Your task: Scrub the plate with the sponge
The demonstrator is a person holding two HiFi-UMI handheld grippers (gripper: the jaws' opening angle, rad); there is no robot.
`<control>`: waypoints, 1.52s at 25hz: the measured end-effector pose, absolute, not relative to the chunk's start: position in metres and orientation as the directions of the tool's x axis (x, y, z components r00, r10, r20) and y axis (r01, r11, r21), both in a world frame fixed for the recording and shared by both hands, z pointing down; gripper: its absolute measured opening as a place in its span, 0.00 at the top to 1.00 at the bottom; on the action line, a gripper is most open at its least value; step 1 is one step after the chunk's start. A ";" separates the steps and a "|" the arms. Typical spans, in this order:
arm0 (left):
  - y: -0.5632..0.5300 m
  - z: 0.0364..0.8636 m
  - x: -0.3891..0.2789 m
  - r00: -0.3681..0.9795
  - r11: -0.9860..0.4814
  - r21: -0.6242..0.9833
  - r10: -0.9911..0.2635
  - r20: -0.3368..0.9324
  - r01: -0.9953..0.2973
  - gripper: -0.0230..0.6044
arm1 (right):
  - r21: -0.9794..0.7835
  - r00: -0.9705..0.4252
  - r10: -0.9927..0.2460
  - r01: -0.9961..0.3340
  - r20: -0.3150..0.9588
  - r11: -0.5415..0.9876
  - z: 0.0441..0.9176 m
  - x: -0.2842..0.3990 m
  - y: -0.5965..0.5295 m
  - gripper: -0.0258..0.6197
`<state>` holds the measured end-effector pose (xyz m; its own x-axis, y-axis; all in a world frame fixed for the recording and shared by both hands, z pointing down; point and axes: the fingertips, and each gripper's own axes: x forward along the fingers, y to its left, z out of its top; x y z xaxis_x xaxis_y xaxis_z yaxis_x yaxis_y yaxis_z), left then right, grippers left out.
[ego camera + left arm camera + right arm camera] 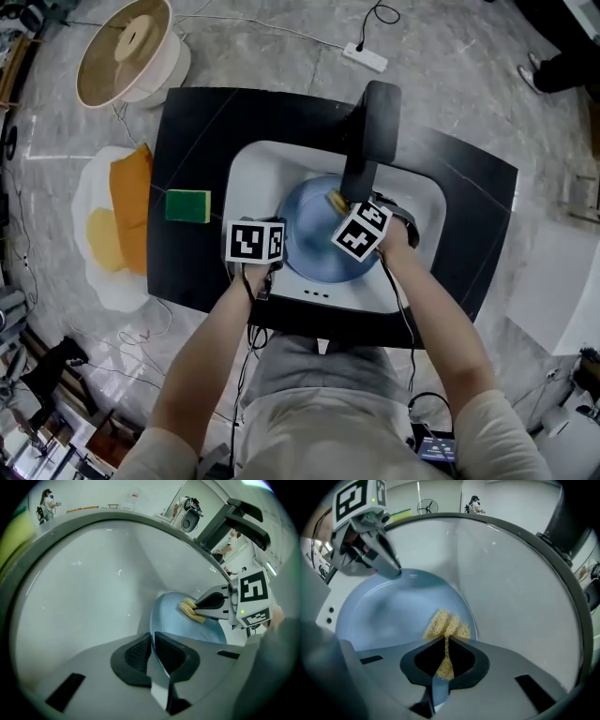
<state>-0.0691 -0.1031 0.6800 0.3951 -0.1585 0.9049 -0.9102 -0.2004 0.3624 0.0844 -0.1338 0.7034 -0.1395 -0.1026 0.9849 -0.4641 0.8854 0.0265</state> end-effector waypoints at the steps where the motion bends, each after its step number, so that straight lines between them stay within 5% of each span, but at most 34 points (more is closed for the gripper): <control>1: -0.104 0.680 -0.069 0.392 -0.203 0.359 -0.161 0.906 -0.911 0.90 | 0.031 -0.139 -0.102 -0.438 0.985 0.898 0.702 0.087 -0.130 0.89; 8: -0.108 0.678 -0.072 0.386 -0.214 0.349 -0.163 0.908 -0.912 0.90 | -0.037 -0.086 0.012 -0.296 0.996 0.955 0.684 0.102 -0.066 0.89; 18: -0.105 0.678 -0.072 0.387 -0.202 0.355 -0.151 0.910 -0.913 0.90 | -0.351 -0.383 0.228 -0.291 0.895 0.890 0.656 0.020 -0.008 0.89; 24: -0.100 0.676 -0.074 0.393 -0.143 0.374 -0.149 0.907 -0.916 0.90 | -0.300 -0.427 0.161 -0.280 0.890 0.912 0.663 -0.022 -0.029 0.89; 31: -0.099 0.673 -0.072 0.376 -0.218 0.339 -0.157 0.913 -0.915 0.90 | -0.223 -0.448 -0.001 -0.448 0.894 0.866 0.682 -0.017 -0.095 0.89; 38: -0.098 0.676 -0.069 0.390 -0.211 0.356 -0.151 0.908 -0.911 0.90 | -0.053 -0.302 -0.117 -0.499 0.946 0.865 0.698 0.040 -0.132 0.89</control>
